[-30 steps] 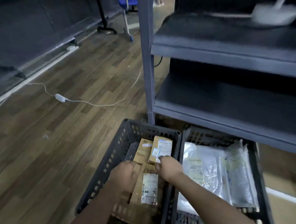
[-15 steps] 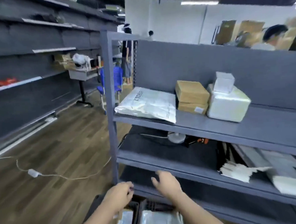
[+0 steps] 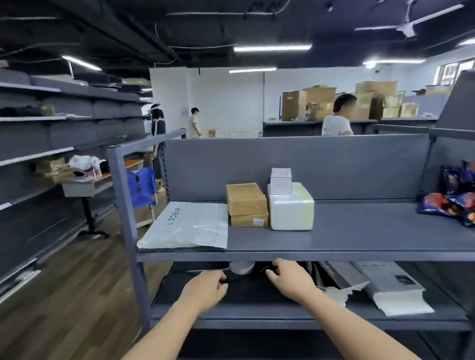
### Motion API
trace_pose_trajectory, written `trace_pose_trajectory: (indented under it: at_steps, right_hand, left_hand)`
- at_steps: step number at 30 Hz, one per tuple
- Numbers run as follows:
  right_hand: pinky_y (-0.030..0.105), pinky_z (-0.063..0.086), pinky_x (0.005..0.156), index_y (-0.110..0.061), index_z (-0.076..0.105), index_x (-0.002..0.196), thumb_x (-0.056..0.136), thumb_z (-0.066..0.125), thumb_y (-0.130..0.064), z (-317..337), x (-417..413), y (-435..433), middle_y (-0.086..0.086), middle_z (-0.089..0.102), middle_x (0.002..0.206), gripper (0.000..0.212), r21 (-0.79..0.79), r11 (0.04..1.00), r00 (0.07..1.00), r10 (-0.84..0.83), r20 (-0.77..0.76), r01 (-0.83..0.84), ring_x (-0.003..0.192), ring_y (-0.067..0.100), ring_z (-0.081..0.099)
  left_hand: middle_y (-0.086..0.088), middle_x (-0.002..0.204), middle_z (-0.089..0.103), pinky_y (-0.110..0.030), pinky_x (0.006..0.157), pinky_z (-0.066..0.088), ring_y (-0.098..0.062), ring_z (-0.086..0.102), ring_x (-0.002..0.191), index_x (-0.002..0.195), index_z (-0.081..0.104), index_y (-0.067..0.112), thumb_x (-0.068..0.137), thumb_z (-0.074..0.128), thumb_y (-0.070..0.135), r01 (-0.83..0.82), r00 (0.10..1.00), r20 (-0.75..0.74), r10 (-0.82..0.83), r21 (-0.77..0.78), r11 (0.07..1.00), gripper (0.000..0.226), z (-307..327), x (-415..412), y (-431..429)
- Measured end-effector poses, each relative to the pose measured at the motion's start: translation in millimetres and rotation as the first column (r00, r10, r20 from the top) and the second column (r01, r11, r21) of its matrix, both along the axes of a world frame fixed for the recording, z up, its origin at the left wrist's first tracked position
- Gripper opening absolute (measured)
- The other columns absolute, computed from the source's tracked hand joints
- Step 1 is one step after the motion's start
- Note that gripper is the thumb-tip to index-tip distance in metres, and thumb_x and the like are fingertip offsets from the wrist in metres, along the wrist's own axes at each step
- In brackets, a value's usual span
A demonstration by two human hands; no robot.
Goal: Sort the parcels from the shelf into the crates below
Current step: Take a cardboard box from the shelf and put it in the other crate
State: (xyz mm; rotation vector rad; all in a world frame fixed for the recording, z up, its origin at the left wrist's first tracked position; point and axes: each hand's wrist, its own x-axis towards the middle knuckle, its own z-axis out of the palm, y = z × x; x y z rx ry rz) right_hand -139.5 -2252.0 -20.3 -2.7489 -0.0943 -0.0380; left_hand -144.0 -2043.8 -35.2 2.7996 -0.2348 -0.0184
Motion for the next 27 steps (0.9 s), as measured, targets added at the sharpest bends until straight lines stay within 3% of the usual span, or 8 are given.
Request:
trace_pose_trajectory:
  at_steps: [2, 8, 12, 16, 21, 27]
  right_hand:
    - [0.032, 0.043, 0.077, -0.010, 0.053, 0.110, 0.097, 0.042, -0.038, 4.4, 12.6, -8.2, 0.009, 0.062, 0.120, 0.033, -0.009, 1.000, 1.000, -0.024, 0.004, 0.024, 0.109, 0.027, 0.058]
    - [0.035, 0.043, 0.099, -0.010, 0.040, 0.140, 0.098, 0.041, -0.037, 20.5, 77.0, -15.5, 0.010, 0.051, 0.138, 0.050, 0.030, 0.996, 0.997, -0.080, 0.000, 0.080, 0.125, 0.025, 0.050]
    - [0.037, 0.045, 0.098, -0.005, 0.047, 0.131, 0.097, 0.044, -0.034, 35.5, 133.0, -12.7, 0.013, 0.055, 0.132, 0.045, 0.049, 0.993, 0.993, -0.112, 0.041, 0.110, 0.121, 0.029, 0.052]
    - [0.038, 0.045, 0.091, -0.004, 0.049, 0.125, 0.096, 0.044, -0.032, 47.3, 187.5, -7.5, 0.017, 0.059, 0.123, 0.041, 0.060, 0.990, 0.989, -0.134, 0.057, 0.130, 0.113, 0.033, 0.055]
    - [0.037, 0.045, 0.086, -0.002, 0.053, 0.117, 0.096, 0.043, -0.028, 48.1, 245.2, -0.7, 0.019, 0.061, 0.117, 0.035, 0.055, 0.991, 0.989, -0.125, 0.075, 0.121, 0.108, 0.034, 0.056]
    - [0.036, 0.042, 0.096, -0.001, 0.042, 0.133, 0.097, 0.045, -0.029, 42.4, 283.1, 10.1, 0.018, 0.053, 0.130, 0.046, 0.147, 0.977, 0.988, -0.155, -0.001, 0.154, 0.120, 0.032, 0.051]
  left_hand:
    - [0.000, 0.123, 0.063, -0.032, 0.092, 0.048, -0.019, 0.059, 0.112, 0.126, 0.055, 0.021, 0.095, 0.043, 0.034, 0.008, 0.999, 0.036, -0.007, -0.013, 1.000, 0.036, 10.1, 17.3, -9.4]
    - [-0.004, 0.125, 0.061, -0.033, 0.089, 0.045, -0.024, 0.057, 0.113, 0.124, 0.055, 0.016, 0.096, 0.041, 0.034, 0.001, 0.998, 0.058, 0.001, -0.026, 1.000, 0.036, 33.3, 100.0, -24.8]
    - [-0.009, 0.124, 0.059, -0.032, 0.083, 0.044, -0.026, 0.056, 0.111, 0.120, 0.054, 0.010, 0.098, 0.038, 0.034, -0.031, 0.994, 0.105, 0.035, -0.034, 0.999, 0.036, 57.3, 164.9, -28.9]
    - [-0.009, 0.132, 0.055, -0.036, 0.091, 0.045, -0.028, 0.052, 0.119, 0.131, 0.046, 0.010, 0.098, 0.036, 0.034, -0.068, 0.988, 0.137, 0.078, -0.076, 0.995, 0.041, 72.0, 224.5, -29.7]
    - [-0.010, 0.129, 0.055, -0.040, 0.089, 0.049, -0.029, 0.054, 0.115, 0.131, 0.045, 0.012, 0.097, 0.037, 0.040, -0.061, 0.990, 0.119, 0.076, -0.123, 0.991, 0.045, 65.7, 282.7, -29.9]
    - [-0.010, 0.132, 0.055, -0.042, 0.094, 0.048, -0.030, 0.053, 0.119, 0.137, 0.040, 0.014, 0.097, 0.038, 0.042, -0.059, 0.997, 0.039, 0.067, -0.187, 0.981, 0.048, 44.9, 318.5, -35.6]
